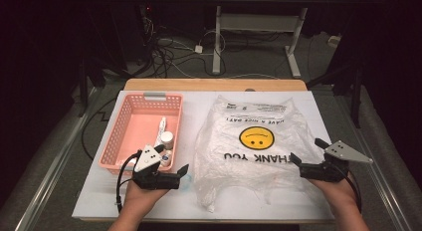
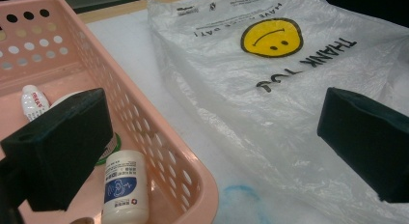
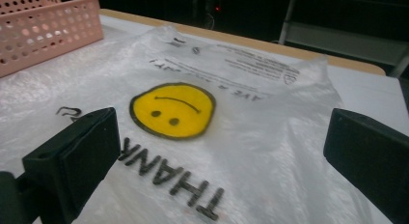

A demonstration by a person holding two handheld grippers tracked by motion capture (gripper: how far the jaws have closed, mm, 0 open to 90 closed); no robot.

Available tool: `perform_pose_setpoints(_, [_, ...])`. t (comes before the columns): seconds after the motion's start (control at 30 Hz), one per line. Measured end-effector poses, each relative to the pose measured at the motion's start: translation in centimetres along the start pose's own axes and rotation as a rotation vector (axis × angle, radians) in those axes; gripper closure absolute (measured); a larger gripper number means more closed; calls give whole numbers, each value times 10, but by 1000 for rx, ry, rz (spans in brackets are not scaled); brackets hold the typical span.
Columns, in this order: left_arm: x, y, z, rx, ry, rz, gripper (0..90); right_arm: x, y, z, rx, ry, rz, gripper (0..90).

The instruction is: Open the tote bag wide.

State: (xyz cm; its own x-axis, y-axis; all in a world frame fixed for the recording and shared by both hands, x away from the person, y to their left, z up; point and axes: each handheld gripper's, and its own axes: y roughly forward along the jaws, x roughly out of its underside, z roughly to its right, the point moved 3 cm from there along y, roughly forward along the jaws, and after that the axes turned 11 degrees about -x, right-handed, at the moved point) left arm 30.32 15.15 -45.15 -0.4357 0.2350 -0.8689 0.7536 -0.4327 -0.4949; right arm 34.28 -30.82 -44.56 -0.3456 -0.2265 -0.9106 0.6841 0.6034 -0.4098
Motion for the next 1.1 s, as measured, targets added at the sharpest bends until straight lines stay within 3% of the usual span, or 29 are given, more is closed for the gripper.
perform_pose_setpoints(0.13, [0, 1, 0, 2, -1, -4, 0, 5, -5, 12, 29, 24, -20, 1])
perform_pose_setpoints(0.17, [0, 1, 0, 3, 0, -4, 0, 9, -10, 21, 50, 53, -27, 10])
perform_pose_setpoints(0.27, [0, 1, 0, 6, -4, -4, 0, 16, -15, 34, 82, 82, -46, 25])
perform_pose_setpoints(0.4, [0, 1, -1, 7, -6, -7, 0, 23, -18, 46, 95, 127, -69, 47])
perform_pose_setpoints(0.53, [1, 2, 0, 11, -3, -12, 0, 36, -20, 61, 110, 189, -101, 109])
perform_pose_setpoints(0.73, [1, 3, 1, 16, -2, -19, 0, 49, -19, 71, 121, 267, -180, 221])
perform_pose_setpoints(0.87, [0, 2, 1, 9, 5, -29, 0, 55, -14, 75, 121, 291, -235, 284])
perform_pose_setpoints(1.0, [0, 3, -1, -8, 7, -36, 0, 56, -11, 74, 130, 285, -271, 337])
perform_pose_setpoints(1.1, [-2, 1, -2, -17, 11, -28, 0, 56, -7, 70, 127, 254, -307, 416])
